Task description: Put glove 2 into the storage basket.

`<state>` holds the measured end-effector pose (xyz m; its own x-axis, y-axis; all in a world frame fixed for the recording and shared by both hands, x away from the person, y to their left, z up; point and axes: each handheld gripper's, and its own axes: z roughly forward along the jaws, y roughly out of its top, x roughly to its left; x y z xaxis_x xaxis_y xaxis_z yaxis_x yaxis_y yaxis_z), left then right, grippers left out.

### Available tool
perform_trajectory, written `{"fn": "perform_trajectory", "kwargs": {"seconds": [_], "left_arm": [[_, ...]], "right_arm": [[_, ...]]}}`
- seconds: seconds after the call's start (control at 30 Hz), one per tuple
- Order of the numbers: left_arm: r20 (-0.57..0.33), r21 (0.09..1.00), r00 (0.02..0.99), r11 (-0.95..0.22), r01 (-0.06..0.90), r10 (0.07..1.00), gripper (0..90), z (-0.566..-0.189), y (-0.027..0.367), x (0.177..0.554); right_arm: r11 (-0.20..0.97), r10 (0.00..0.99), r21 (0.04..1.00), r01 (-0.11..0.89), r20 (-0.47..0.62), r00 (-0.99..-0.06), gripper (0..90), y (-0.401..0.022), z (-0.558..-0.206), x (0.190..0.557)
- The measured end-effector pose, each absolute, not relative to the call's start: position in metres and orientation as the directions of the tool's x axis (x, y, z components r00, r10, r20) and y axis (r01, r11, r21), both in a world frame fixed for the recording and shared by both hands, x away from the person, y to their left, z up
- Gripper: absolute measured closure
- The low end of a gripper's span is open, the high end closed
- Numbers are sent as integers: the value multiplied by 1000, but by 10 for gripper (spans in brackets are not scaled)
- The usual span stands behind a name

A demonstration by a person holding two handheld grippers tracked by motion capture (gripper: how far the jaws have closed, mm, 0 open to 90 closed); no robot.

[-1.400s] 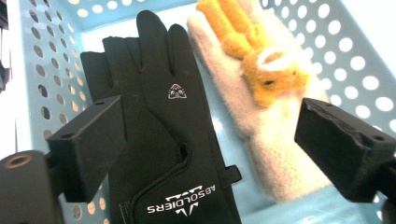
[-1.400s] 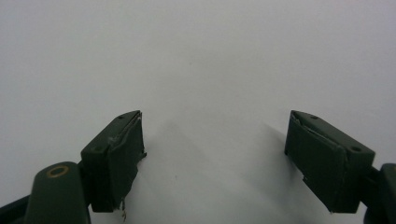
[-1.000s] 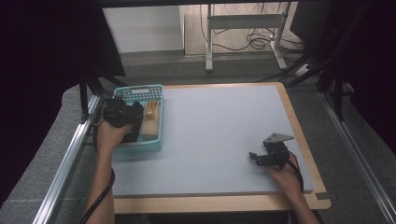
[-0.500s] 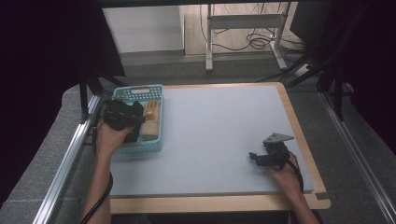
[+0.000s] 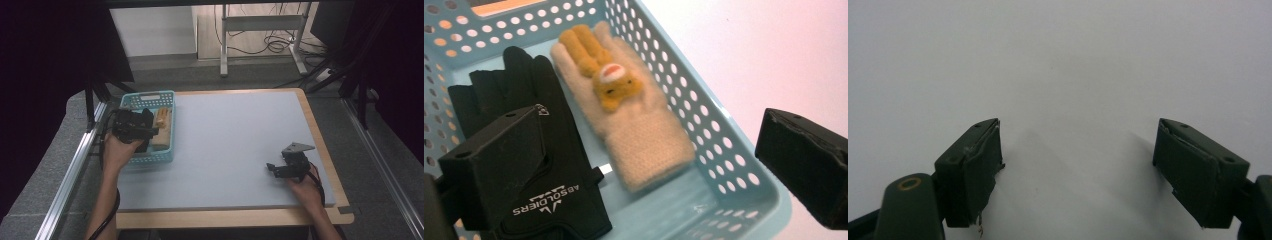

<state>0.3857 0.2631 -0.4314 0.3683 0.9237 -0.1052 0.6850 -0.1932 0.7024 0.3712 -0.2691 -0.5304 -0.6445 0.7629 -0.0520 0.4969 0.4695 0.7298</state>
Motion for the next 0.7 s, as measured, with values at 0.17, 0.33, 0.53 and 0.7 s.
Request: {"fn": "perform_trajectory", "kwargs": {"seconds": [0.17, 0.33, 0.53, 0.7], "left_arm": [[-101, 716, 390, -205, 667, 915, 0, -430, 255, 381], [-83, 724, 412, -229, 650, 907, 0, -427, 246, 376], [-63, 738, 442, -256, 624, 895, 0, -425, 235, 370], [-44, 745, 465, -281, 605, 884, 0, -425, 225, 367]], "right_arm": [[470, 763, 730, 497, -52, -645, 193, -269, -530, 371], [469, 763, 730, 497, -52, -644, 193, -269, -530, 371], [470, 763, 730, 496, -53, -644, 193, -269, -530, 371], [469, 763, 730, 497, -52, -644, 193, -269, -530, 371]]}}
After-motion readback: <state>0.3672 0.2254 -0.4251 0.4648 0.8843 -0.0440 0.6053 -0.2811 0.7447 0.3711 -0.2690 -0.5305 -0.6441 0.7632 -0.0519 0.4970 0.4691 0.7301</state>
